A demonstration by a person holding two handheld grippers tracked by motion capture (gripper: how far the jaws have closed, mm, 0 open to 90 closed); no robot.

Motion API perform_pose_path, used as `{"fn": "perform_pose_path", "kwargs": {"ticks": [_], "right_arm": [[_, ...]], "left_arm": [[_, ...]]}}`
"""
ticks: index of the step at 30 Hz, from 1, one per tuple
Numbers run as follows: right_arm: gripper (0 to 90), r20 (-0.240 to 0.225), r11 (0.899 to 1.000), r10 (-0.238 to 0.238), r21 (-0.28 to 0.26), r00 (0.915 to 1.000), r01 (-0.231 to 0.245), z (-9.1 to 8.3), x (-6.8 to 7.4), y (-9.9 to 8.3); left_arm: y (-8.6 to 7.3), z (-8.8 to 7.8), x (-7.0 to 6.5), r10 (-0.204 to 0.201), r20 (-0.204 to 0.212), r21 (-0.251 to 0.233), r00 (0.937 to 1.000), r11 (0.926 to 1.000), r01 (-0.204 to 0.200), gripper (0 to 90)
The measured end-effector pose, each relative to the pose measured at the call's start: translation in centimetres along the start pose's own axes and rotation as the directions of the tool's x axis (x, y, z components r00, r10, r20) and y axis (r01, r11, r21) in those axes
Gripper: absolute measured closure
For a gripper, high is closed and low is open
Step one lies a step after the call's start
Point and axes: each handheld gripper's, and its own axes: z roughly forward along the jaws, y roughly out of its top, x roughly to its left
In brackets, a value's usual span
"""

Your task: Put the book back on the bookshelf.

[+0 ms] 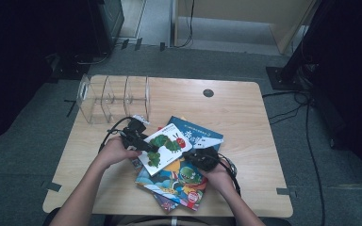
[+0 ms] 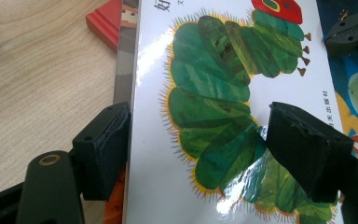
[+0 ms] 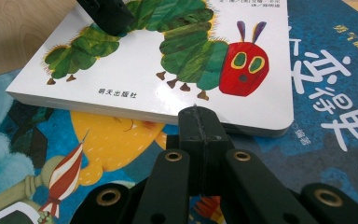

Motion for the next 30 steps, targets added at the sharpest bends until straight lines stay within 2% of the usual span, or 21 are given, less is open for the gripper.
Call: {"fn": "perform_pose_path", "kwargs": {"ticks": [5, 10, 11, 12, 13, 15, 18, 23, 26, 27, 29, 30], "right_arm": [[90.0, -0.001, 1.0, -0.004, 0.007, 1.0, 0.004, 0.3, 0.0, 0.3], [90.0, -0.009, 1.0, 0.017, 0.004, 0.9998, -0.017, 0.4, -0.2, 0.4], [90.0, -0.011, 1.0, 0.03, -0.002, 0.9995, -0.03, 0.6, -0.2, 0.5], [90.0, -0.008, 0.999, 0.031, -0.003, 0.9995, -0.031, 0.7, -0.2, 0.6], [90.0, -0.008, 1.0, 0.03, -0.005, 0.9995, -0.03, 0.8, -0.2, 0.6], [90.0, -0.005, 1.0, 0.028, -0.007, 0.9996, -0.028, 0.8, -0.2, 0.6], [90.0, -0.003, 1.0, 0.027, -0.006, 0.9996, -0.027, 0.9, -0.2, 0.7], [90.0, 0.013, 1.0, 0.019, -0.01, 0.9997, -0.018, 0.9, 0.0, 0.6], [90.0, 0.016, 1.0, 0.03, -0.009, 0.9994, -0.03, 0.8, 0.2, 0.6], [90.0, 0.016, 1.0, 0.03, -0.009, 0.9994, -0.03, 0.8, 0.2, 0.6], [90.0, -0.018, 1.0, 0.023, -0.002, 0.9996, -0.023, 0.8, 0.7, 0.5], [90.0, -0.024, 1.0, 0.015, 0.001, 0.9996, -0.015, 0.9, 1.0, 0.4]], "left_arm": [[0.4, 0.0, 0.0, -0.023, -0.014, 0.024, 0.9996, 0.9994, 0.023, 22.5], [0.4, -0.3, 0.1, -0.06, -0.025, 0.046, 0.9979, 0.9971, 0.061, 24.1], [0.4, -0.6, 0.3, -0.106, -0.022, 0.073, 0.9941, 0.9915, 0.108, 28.4], [0.4, -0.8, 0.4, -0.124, -0.018, 0.083, 0.9921, 0.9886, 0.126, 30.4], [0.4, -0.8, 0.4, -0.124, -0.018, 0.083, 0.9921, 0.9886, 0.126, 32.5], [0.3, -1.1, 0.7, -0.155, -0.011, 0.091, 0.9878, 0.9836, 0.156, 35.4], [0.4, -1.1, 0.5, -0.167, -0.018, 0.105, 0.9857, 0.9801, 0.168, 36.2], [0.3, -1.1, 0.7, -0.186, -0.009, 0.116, 0.9826, 0.9758, 0.185, 37.3], [0.3, -1.1, 0.7, -0.172, -0.005, 0.118, 0.9852, 0.9782, 0.171, 36.3], [0.3, -1.1, 0.7, -0.157, -0.001, 0.112, 0.9875, 0.9813, 0.156, 36.3], [0.3, -0.9, 0.7, -0.123, 0.006, 0.083, 0.9923, 0.989, 0.123, 33.9], [0.3, -0.9, 0.7, -0.123, 0.006, 0.083, 0.9923, 0.989, 0.123, 33.5]]}}
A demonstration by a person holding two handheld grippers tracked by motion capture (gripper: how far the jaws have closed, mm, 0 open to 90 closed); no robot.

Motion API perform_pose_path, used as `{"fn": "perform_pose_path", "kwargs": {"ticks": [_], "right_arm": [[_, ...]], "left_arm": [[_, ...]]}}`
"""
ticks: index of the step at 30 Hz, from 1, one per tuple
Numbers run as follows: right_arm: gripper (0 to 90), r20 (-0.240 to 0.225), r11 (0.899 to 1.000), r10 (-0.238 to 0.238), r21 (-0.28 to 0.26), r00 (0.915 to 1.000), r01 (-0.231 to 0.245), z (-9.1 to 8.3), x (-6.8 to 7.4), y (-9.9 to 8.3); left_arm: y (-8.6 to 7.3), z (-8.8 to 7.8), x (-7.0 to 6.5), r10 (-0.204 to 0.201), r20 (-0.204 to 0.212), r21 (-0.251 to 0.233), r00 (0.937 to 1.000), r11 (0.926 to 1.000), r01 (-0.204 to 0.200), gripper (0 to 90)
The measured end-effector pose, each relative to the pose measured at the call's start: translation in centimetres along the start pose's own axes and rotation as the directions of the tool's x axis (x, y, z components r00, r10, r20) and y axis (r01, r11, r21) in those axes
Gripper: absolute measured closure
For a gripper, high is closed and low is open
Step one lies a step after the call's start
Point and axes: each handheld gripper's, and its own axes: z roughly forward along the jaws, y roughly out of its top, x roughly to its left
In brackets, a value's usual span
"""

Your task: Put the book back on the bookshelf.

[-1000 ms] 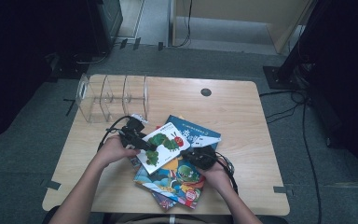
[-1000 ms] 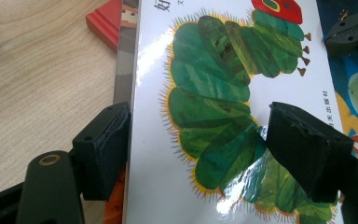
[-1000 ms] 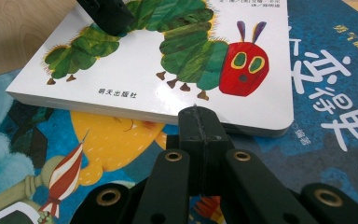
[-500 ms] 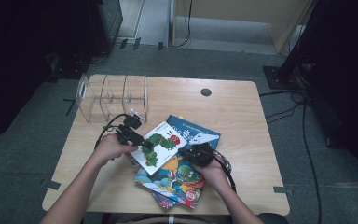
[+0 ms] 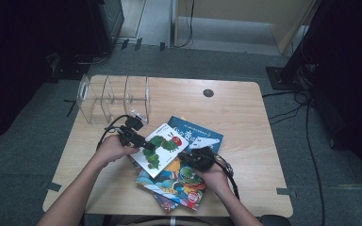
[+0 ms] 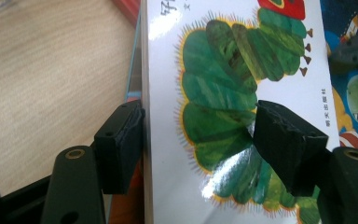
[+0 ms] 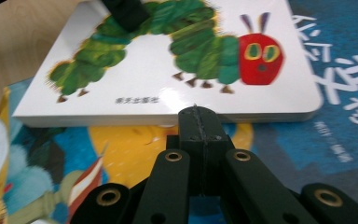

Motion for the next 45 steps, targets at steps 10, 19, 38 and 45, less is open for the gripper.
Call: {"fn": "perform_pose_path", "kwargs": {"ticks": [10, 19, 38, 45], "right_arm": [[90.0, 0.003, 0.999, -0.047, 0.008, 0.9989, 0.047, 0.9, 1.4, 0.5], [90.0, -0.013, 0.999, -0.038, 0.012, 0.9992, 0.038, 2.2, 1.9, 1.4], [88.9, -0.032, 0.998, -0.067, 0.006, 0.9973, 0.067, 2.7, 1.8, 1.9], [80.3, -0.055, 0.996, -0.088, -0.001, 0.9946, 0.088, 2.8, 1.8, 2.1]], "left_arm": [[-0.1, 0.1, 1.7, -0.039, 0.058, 0.014, 0.9976, 0.9992, 0.038, 26.9], [0.0, 0.1, 1.9, -0.068, 0.039, 0.017, 0.9969, 0.9976, 0.067, 24.1], [2.5, -5.6, -5.1, -0.097, 0.015, 0.047, 0.9952, 0.9942, 0.096, 64.1], [3.5, -4.2, -5.0, -0.159, -0.01, 0.087, 0.9872, 0.9833, 0.16, 75.3]]}}
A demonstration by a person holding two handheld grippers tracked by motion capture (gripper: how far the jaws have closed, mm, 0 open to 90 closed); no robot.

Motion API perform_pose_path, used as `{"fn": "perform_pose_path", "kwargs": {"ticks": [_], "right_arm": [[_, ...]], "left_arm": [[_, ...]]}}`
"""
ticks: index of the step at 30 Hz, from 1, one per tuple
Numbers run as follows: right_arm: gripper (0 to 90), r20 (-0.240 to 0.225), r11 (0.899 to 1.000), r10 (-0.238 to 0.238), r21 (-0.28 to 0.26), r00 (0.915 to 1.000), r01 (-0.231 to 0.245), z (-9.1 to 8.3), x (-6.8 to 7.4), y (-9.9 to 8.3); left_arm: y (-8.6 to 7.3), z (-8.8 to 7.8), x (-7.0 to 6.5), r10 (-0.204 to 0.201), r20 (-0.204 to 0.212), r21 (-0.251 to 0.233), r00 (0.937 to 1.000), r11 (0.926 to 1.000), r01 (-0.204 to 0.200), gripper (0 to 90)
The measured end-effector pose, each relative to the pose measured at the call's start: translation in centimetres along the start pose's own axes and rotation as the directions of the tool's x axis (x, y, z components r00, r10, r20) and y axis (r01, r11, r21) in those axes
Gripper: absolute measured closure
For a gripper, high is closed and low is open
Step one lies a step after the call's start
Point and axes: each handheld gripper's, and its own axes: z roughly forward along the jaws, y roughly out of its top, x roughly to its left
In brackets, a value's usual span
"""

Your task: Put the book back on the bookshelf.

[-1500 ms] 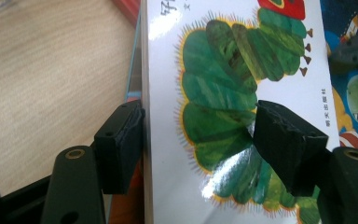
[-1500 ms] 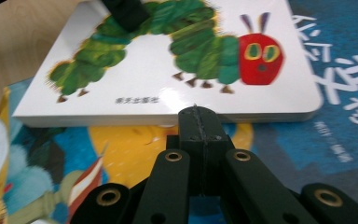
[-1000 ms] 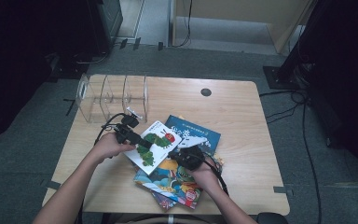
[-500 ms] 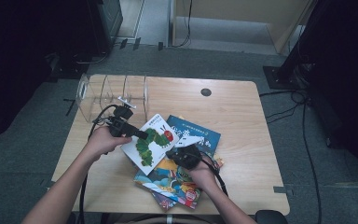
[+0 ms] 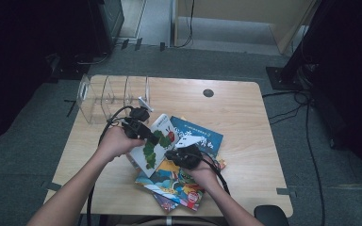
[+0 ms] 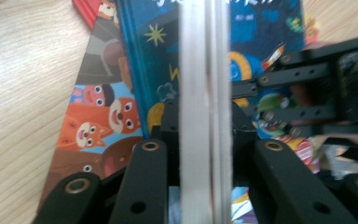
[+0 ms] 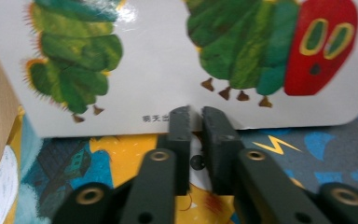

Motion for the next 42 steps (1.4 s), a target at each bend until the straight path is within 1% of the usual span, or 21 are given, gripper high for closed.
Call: {"fn": "perform_pose_path", "kwargs": {"ticks": [1, 3, 4, 6, 7, 9, 10, 11, 12, 13, 14, 17, 18, 20, 22, 24, 32, 35, 36, 41, 42], "right_arm": [[80.3, 0.0, 1.0, 0.0, 0.0, 1.0, 0.0, 0.0, 0.0, 0.0], [72.0, 0.006, 1.0, -0.009, 0.009, 0.9999, 0.009, 0.1, 0.1, 0.0], [70.4, 0.008, 1.0, -0.01, 0.011, 0.9999, 0.01, 0.1, 0.1, 0.0], [65.4, 0.014, 0.999, -0.038, 0.011, 0.9992, 0.038, 0.0, 0.1, 0.0], [65.4, 0.014, 0.999, -0.038, 0.011, 0.9992, 0.038, 0.0, 0.1, 0.0], [59.7, 0.027, 0.998, -0.06, 0.02, 0.9978, 0.06, -0.3, 0.1, -0.1], [54.8, 0.036, 0.997, -0.072, 0.024, 0.9968, 0.071, -0.6, -0.1, -0.3], [54.8, 0.036, 0.997, -0.072, 0.024, 0.9968, 0.071, -0.6, -0.1, -0.3], [49.5, 0.051, 0.996, -0.082, 0.027, 0.9953, 0.081, -0.7, -0.2, -0.4], [47.2, 0.062, 0.996, -0.084, 0.031, 0.9946, 0.082, -0.8, -0.3, -0.5], [47.2, 0.062, 0.996, -0.084, 0.031, 0.9946, 0.082, -0.8, -0.3, -0.5], [40.0, 0.075, 0.993, -0.113, 0.033, 0.9908, 0.111, -1.0, -0.6, -0.7], [39.2, 0.075, 0.994, -0.111, 0.032, 0.991, 0.109, -1.0, -0.6, -0.7], [39.0, 0.079, 0.994, -0.107, 0.033, 0.9911, 0.105, -1.0, -0.6, -0.7], [37.3, 0.078, 0.993, -0.115, 0.037, 0.9903, 0.112, -1.0, -0.5, -0.7], [35.7, 0.075, 0.992, -0.119, 0.039, 0.9901, 0.116, -1.0, -0.5, -0.7], [34.0, 0.072, 0.991, -0.127, 0.043, 0.9893, 0.124, -0.9, -0.4, -0.7], [33.9, 0.073, 0.991, -0.126, 0.043, 0.9893, 0.123, -0.9, -0.4, -0.7], [33.9, 0.073, 0.991, -0.126, 0.042, 0.9893, 0.124, -0.9, -0.4, -0.7], [33.8, 0.073, 0.991, -0.126, 0.043, 0.9893, 0.123, -0.9, -0.4, -0.7], [33.8, 0.072, 0.991, -0.126, 0.043, 0.9894, 0.123, -0.9, -0.4, -0.7]], "left_arm": [[0.1, -0.1, 0.1, -0.01, 0.024, -0.005, 0.9997, 0.9999, 0.011, 75.3], [0.3, -0.3, 0.2, -0.011, 0.027, 0.005, 0.9996, 0.9999, 0.011, 77.1], [0.3, -0.3, 0.2, -0.008, 0.023, 0.01, 0.9997, 0.9999, 0.008, 77.3], [0.4, -0.5, 0.0, 0.01, 0.002, 0.023, 1.0, 0.9997, -0.01, 77.3], [0.4, -0.7, -0.1, 0.018, -0.012, 0.022, 0.9998, 0.9996, -0.018, 77.3], [0.5, -1.4, -0.3, 0.04, -0.04, 0.021, 0.9984, 0.999, -0.039, 77.4], [0.4, -2.1, -0.5, 0.062, -0.053, 0.014, 0.9967, 0.998, -0.061, 77.3], [0.4, -2.1, -0.5, 0.062, -0.053, 0.014, 0.9967, 0.998, -0.061, 77.3], [0.2, -3.0, -0.6, 0.066, -0.076, 0.002, 0.9949, 0.9978, -0.066, 77.3], [0.2, -3.0, -0.6, 0.066, -0.076, 0.002, 0.9949, 0.9978, -0.066, 77.4], [0.1, -3.5, -0.7, 0.07, -0.09, -0.001, 0.9935, 0.9976, -0.07, 77.4], [-0.2, -5.1, -0.6, 0.074, -0.135, -0.009, 0.9881, 0.9971, -0.076, 77.3], [-0.4, -5.9, -0.4, 0.074, -0.157, -0.017, 0.9848, 0.9968, -0.078, 77.3], [-0.4, -6.3, -0.2, 0.073, -0.161, -0.018, 0.9842, 0.9969, -0.077, 77.3], [-0.6, -7.3, 0.0, 0.067, -0.165, -0.028, 0.984, 0.997, -0.072, 77.3], [-0.6, -8.5, 0.3, 0.063, -0.182, -0.045, 0.9813, 0.9964, -0.072, 77.3], [-0.4, -10.8, 1.3, 0.035, -0.2, -0.076, 0.9791, 0.9957, -0.052, 77.3], [-0.1, -11.7, 1.8, 0.02, -0.206, -0.074, 0.9784, 0.9966, -0.036, 77.3], [0.1, -12.3, 2.1, 0.017, -0.222, -0.076, 0.975, 0.9965, -0.035, 77.3], [0.7, -13.4, 2.6, -0.006, -0.224, -0.084, 0.9746, 0.9964, -0.013, 77.4], [1.1, -13.8, 2.7, -0.009, -0.235, -0.087, 0.972, 0.9962, -0.012, 77.4]]}}
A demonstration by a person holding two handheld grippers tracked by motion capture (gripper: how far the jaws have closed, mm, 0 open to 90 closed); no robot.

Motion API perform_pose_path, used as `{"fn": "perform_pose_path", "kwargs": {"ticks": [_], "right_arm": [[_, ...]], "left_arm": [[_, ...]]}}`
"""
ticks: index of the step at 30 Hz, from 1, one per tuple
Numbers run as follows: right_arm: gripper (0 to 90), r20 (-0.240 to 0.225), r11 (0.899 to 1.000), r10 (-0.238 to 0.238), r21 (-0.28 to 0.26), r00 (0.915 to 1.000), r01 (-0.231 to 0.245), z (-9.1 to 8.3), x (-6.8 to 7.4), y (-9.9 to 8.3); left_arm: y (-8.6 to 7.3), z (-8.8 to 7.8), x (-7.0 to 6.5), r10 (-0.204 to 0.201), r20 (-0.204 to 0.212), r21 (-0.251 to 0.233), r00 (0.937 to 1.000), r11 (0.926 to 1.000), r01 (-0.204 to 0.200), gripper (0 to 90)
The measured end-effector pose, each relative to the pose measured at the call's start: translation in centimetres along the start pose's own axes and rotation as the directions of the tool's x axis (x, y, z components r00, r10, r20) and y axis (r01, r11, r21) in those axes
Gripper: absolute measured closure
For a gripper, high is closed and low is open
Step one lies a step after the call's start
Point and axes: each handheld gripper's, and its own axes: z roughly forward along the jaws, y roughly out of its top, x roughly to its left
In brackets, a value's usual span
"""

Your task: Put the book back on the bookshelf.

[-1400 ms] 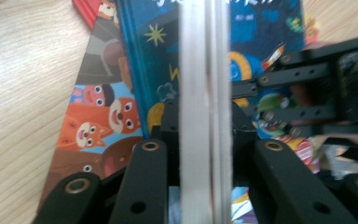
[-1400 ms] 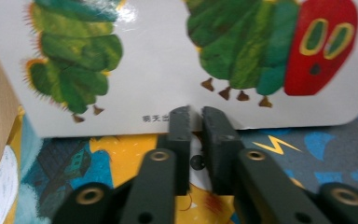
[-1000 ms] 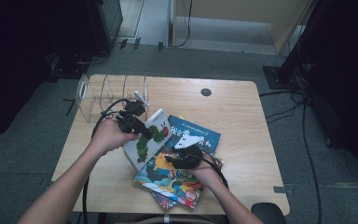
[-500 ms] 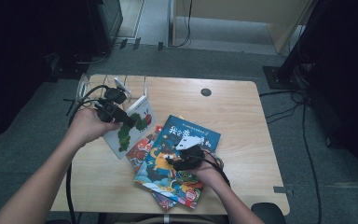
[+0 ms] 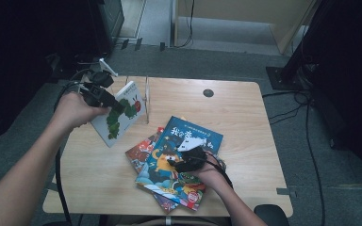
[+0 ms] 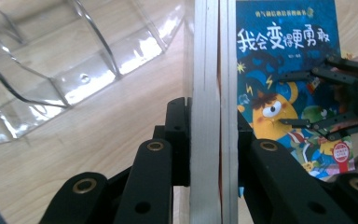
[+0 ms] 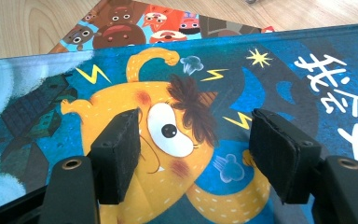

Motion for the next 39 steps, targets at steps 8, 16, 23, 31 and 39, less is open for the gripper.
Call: {"fn": "perform_pose_path", "kwargs": {"ticks": [8, 16, 23, 31, 39], "right_arm": [[33.8, 0.001, 1.0, 0.0, -0.001, 1.0, 0.0, 0.0, 0.0, 0.0], [33.8, 0.001, 1.0, -0.001, 0.0, 1.0, 0.001, 0.0, 0.0, 0.0], [33.8, 0.003, 1.0, -0.002, 0.0, 1.0, 0.002, 0.0, 0.0, 0.0], [33.8, 0.003, 1.0, -0.001, 0.0, 1.0, 0.001, 0.0, 0.0, 0.0], [33.8, 0.003, 1.0, -0.001, 0.0, 1.0, 0.001, 0.0, 0.0, 0.0]], "left_arm": [[1.8, -0.5, 0.6, -0.012, 0.008, -0.006, 0.9999, 0.9999, 0.012, 77.3], [2.8, -1.9, 1.4, -0.025, -0.004, -0.021, 0.9997, 0.9995, 0.025, 77.4], [4.6, -1.2, 2.2, -0.053, -0.014, -0.041, 0.9985, 0.9978, 0.053, 77.4], [6.2, 0.1, 3.0, -0.074, -0.037, -0.031, 0.9966, 0.9969, 0.072, 77.4], [7.6, 1.7, 3.5, -0.086, -0.049, -0.026, 0.9951, 0.9961, 0.085, 77.3]]}}
